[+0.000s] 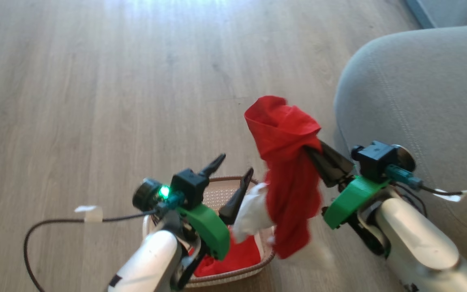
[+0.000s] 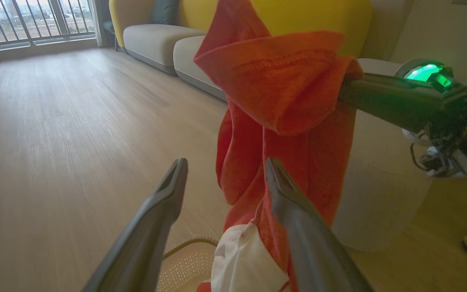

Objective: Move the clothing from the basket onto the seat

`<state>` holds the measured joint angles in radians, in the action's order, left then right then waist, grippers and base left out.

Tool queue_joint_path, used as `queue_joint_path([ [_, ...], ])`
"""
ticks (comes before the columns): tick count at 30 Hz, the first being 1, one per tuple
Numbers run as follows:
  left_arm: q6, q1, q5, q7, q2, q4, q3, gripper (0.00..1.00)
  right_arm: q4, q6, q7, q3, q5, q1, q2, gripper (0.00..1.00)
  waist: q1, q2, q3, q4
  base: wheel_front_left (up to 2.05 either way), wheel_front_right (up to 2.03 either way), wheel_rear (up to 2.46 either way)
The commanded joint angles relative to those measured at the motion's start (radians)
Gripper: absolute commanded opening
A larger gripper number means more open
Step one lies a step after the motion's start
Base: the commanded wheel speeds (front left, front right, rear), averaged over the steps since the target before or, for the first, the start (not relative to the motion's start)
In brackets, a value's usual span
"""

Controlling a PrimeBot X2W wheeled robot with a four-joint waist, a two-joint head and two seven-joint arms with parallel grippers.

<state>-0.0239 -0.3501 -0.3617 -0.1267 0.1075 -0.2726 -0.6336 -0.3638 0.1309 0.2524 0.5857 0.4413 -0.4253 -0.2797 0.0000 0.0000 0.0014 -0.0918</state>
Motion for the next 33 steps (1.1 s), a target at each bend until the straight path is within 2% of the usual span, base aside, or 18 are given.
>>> queue_joint_path([
  [1, -0.005, -0.025, -0.015, -0.029, -0.006, 0.008, 0.026, 1.00, 0.046, 0.000, 0.009, -0.015, 0.006, -0.001, -0.015, 0.00, 0.0000, 0.0000, -0.005, -0.036, 0.00, 0.00, 0.00],
  [8, -0.021, -0.006, -0.060, -0.099, -0.041, -0.070, 0.002, 1.00, 0.078, 0.000, 0.009, -0.055, 0.010, 0.039, -0.064, 0.00, 0.0000, 0.0000, -0.016, -0.113, 0.00, 0.00, 0.00],
  [17, -0.026, -0.015, -0.099, -0.126, -0.055, -0.112, -0.045, 1.00, 0.105, 0.000, 0.009, -0.096, 0.015, 0.065, -0.093, 0.00, 0.0000, 0.0000, -0.017, -0.180, 0.00, 0.00, 0.00],
  [25, -0.020, -0.032, -0.125, -0.131, -0.057, -0.125, -0.065, 1.00, 0.114, 0.000, 0.009, -0.109, 0.015, 0.074, -0.098, 0.00, 0.0000, 0.0000, -0.014, -0.198, 0.00, 0.00, 0.00],
  [33, -0.010, -0.044, -0.144, -0.133, -0.057, -0.124, -0.087, 1.00, 0.115, 0.000, 0.009, -0.131, 0.020, 0.065, -0.092, 0.00, 0.0000, 0.0000, 0.023, -0.186, 0.00, 0.00, 0.00],
])
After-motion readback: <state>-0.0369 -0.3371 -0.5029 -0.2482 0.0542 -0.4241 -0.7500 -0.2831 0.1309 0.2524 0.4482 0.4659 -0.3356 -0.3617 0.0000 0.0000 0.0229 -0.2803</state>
